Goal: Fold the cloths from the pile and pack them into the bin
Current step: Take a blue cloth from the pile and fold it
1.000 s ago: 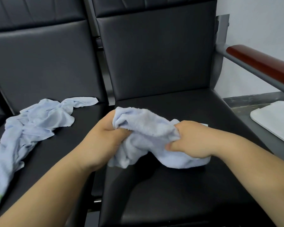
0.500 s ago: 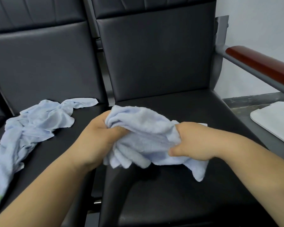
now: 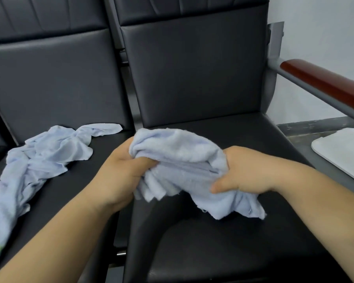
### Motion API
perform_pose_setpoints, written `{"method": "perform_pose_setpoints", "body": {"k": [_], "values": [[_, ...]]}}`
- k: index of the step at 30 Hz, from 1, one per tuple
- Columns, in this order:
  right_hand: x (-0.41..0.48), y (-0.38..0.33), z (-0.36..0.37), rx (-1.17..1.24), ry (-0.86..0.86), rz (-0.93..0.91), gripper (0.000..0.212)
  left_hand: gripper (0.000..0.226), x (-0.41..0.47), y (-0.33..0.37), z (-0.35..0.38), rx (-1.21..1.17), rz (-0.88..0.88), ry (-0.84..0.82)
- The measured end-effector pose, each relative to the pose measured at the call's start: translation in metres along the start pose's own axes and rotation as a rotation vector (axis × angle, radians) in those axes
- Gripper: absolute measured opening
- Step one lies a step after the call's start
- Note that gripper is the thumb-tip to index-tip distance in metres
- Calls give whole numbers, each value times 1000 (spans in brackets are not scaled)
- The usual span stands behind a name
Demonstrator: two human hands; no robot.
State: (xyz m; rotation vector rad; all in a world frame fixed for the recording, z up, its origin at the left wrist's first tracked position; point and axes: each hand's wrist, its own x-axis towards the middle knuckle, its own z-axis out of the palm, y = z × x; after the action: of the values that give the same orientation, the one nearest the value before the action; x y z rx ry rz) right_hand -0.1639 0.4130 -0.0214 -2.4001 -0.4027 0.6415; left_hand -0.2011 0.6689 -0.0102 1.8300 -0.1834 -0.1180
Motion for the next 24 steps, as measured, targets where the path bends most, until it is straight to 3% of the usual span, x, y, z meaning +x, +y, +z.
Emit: {"method": "perform_pose_setpoints", "body": {"k": [3, 7, 11, 14, 16, 17, 18, 22, 24], "values": [[7, 3, 3, -187, 111, 54, 24, 20, -1, 0, 0, 23, -51, -113], [-1, -2, -7, 132, 190, 5, 35, 10, -2, -7, -2, 538, -98, -117], [-13, -8, -10, 331, 161, -118, 13, 17, -9, 8, -5, 397, -29, -63], [-24, -11, -9, 116, 113, -89, 17, 23, -15, 26, -2, 246, 5, -74], [-30, -17, -10, -111, 131, -60, 15, 19, -18, 31, 2, 194, 31, 51], [-33, -19, -12, -137, 165, -64, 14, 10, -18, 33, 1, 164, 34, 110], [-37, -22, -17, -110, 204, -78, 13, 18, -21, 40, -1, 172, 16, 122], [-58, -38, -50, 163, 234, -101, 21, 36, -32, 81, -14, 354, -33, -85], [-65, -47, -67, 154, 168, -118, 25, 29, -34, 100, -20, 492, -58, -124]]}}
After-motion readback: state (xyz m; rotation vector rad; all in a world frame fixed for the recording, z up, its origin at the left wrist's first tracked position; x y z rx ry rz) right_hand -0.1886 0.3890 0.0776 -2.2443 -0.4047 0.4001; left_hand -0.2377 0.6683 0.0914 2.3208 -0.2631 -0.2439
